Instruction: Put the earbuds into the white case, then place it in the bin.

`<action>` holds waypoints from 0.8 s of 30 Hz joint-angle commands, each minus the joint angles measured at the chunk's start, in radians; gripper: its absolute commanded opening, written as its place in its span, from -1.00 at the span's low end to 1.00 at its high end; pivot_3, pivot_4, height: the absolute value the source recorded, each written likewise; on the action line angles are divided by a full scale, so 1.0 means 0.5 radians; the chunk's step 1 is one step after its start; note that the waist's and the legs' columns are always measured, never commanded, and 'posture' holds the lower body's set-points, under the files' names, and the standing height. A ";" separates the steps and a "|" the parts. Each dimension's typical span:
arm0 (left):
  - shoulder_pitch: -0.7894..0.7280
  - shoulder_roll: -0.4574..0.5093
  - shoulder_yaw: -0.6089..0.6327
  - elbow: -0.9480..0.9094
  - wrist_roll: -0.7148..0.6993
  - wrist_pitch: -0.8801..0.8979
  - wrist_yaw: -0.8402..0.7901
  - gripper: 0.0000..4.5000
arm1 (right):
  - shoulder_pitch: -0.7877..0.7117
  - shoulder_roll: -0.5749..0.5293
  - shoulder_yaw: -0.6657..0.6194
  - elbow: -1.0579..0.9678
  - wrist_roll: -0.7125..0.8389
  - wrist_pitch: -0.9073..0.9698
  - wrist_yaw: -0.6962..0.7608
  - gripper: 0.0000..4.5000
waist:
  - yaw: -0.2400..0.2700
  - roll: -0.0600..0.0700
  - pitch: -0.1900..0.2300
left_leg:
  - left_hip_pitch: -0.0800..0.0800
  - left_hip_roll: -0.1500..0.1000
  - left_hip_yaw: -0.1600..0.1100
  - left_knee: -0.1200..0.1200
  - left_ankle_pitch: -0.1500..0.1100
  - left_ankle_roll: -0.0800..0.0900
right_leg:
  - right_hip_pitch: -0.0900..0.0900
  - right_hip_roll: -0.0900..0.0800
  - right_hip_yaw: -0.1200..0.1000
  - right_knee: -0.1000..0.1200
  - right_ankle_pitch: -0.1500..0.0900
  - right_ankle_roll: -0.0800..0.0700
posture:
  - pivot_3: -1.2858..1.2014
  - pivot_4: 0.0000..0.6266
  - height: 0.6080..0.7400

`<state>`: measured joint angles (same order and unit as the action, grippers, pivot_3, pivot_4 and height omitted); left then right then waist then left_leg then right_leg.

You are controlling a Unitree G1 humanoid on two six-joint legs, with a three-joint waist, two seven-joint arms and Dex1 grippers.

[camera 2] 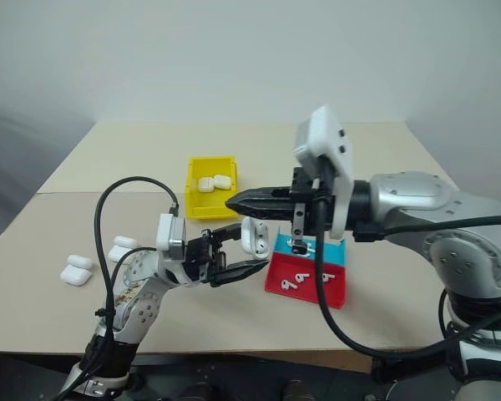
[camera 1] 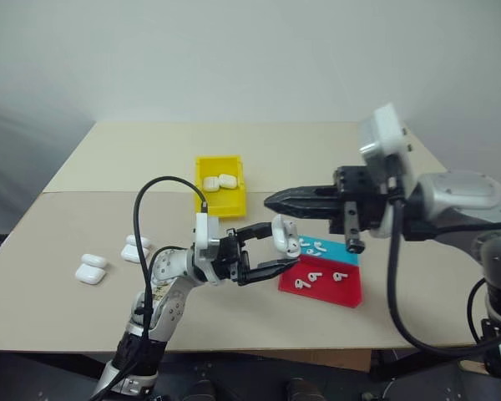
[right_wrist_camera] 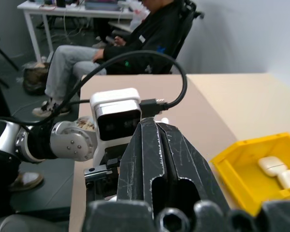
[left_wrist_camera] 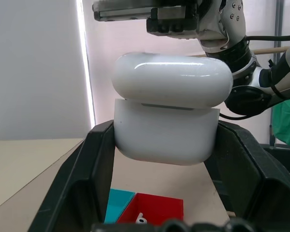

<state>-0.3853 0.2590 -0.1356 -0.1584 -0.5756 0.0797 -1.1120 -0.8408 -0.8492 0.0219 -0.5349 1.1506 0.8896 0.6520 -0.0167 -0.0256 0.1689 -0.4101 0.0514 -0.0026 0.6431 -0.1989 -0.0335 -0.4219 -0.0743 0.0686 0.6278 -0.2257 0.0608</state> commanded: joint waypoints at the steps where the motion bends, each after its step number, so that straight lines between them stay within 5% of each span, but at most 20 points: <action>1: -0.034 -0.026 -0.003 -0.008 0.018 -0.068 -0.007 0.24 | -0.089 0.032 0.062 -0.010 -0.105 0.045 0.022 -0.98 | 0.001 0.000 0.000 | 0.000 0.000 0.000 0.000 0.000 0.000 | 0.000 0.000 0.000 0.000 0.000 0.000 | 0.03 -0.52 1.00; 10: 0.008 -0.052 0.003 -0.060 0.031 -0.082 0.026 0.24 | -0.025 -0.030 0.181 -0.086 -0.406 0.045 0.212 -0.98 | 0.002 0.000 0.000 | 0.000 0.000 0.000 0.000 0.000 0.000 | 0.000 0.000 0.000 0.000 0.000 0.000 | 0.03 -0.52 1.00; 24: 0.036 -0.010 0.046 -0.110 -0.001 -0.049 0.061 0.24 | 0.107 -0.112 -0.063 -0.104 -0.437 0.029 0.319 -0.98 | 0.000 0.000 0.000 | 0.002 0.000 0.000 0.000 0.000 0.000 | 0.001 0.000 0.000 0.001 0.000 0.001 | 0.03 -0.52 1.00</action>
<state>-0.3586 0.2540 -0.1294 -0.1697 -0.5535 0.0685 -1.0845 -0.7791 -0.9000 0.0403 -0.5751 0.9253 0.9075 0.8125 -0.0166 -0.0256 0.1689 -0.4093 0.0515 -0.0025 0.6432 -0.1989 -0.0335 -0.4216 -0.0742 0.0686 0.6281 -0.2256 0.0612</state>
